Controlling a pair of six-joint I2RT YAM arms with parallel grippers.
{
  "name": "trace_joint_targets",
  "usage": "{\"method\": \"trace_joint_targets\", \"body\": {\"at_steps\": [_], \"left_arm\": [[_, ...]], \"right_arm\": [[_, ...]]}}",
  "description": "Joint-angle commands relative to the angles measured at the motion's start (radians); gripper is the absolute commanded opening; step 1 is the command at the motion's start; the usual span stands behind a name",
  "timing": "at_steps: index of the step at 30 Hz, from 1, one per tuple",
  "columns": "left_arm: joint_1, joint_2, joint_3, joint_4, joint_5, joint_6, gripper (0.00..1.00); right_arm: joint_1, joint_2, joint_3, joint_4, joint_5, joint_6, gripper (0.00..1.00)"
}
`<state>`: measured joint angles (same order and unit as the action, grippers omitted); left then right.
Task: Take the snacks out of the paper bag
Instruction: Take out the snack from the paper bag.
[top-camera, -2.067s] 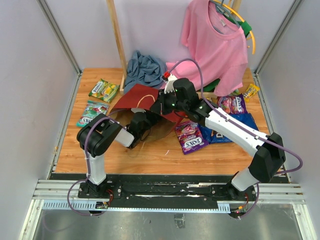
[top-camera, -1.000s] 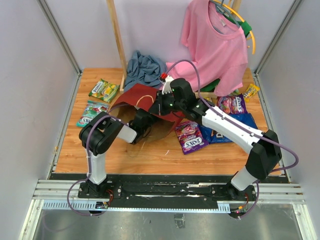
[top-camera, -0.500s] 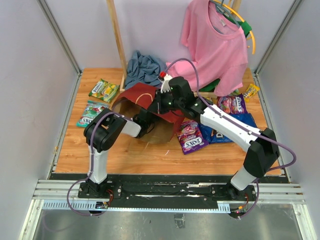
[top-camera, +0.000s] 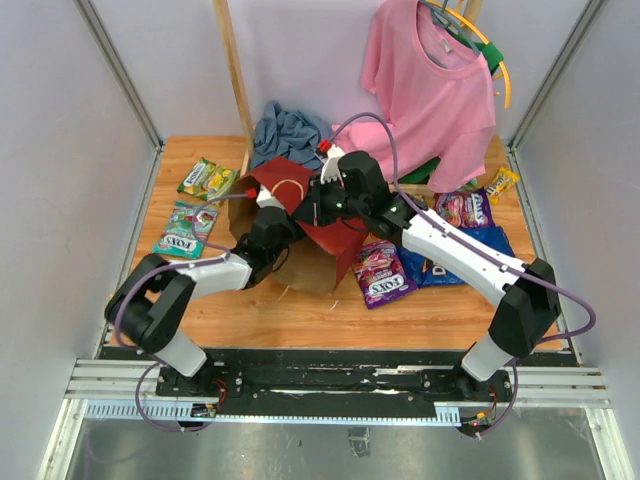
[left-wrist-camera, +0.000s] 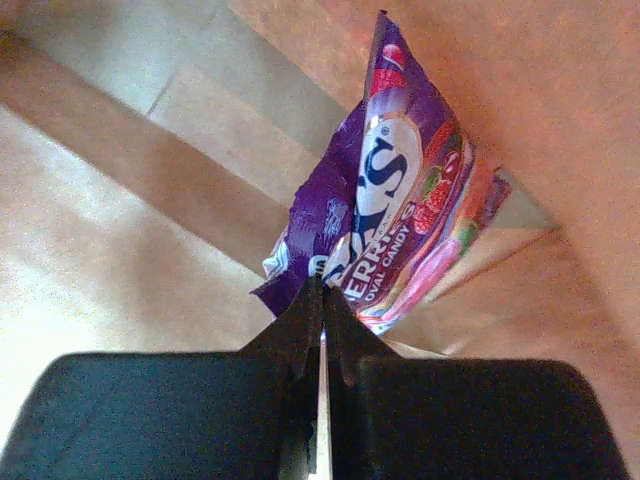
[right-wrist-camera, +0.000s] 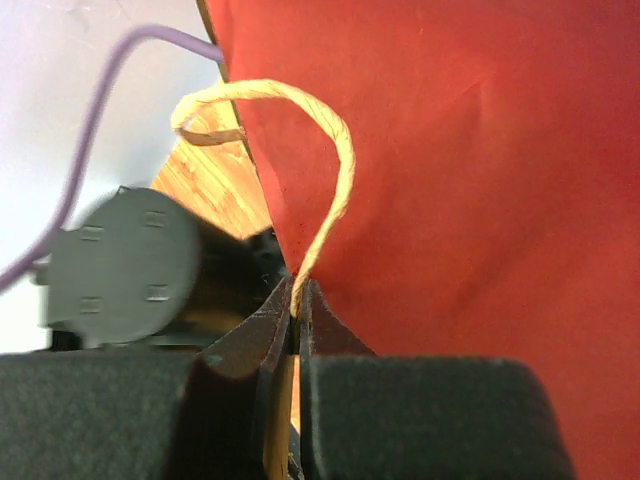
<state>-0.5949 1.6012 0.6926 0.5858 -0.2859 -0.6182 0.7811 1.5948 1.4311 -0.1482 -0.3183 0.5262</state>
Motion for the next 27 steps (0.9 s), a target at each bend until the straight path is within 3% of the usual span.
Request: {"method": "trace_joint_targets", "body": {"at_steps": [1, 8, 19, 27], "left_arm": [[0.002, -0.142, 0.015, 0.007, 0.0, 0.061, 0.01], [0.001, -0.325, 0.007, -0.11, 0.011, 0.112, 0.01], [0.003, -0.593, 0.084, -0.439, 0.04, 0.289, 0.01], [0.003, -0.877, 0.111, -0.662, -0.08, 0.349, 0.01]], "right_arm": [[0.02, -0.018, -0.002, -0.054, 0.036, 0.002, 0.01], [0.02, -0.034, -0.018, -0.06, 0.085, 0.016, 0.01], [0.018, -0.042, 0.034, -0.072, 0.134, 0.001, 0.01], [-0.043, -0.109, 0.048, -0.092, 0.143, -0.088, 0.01]]}}
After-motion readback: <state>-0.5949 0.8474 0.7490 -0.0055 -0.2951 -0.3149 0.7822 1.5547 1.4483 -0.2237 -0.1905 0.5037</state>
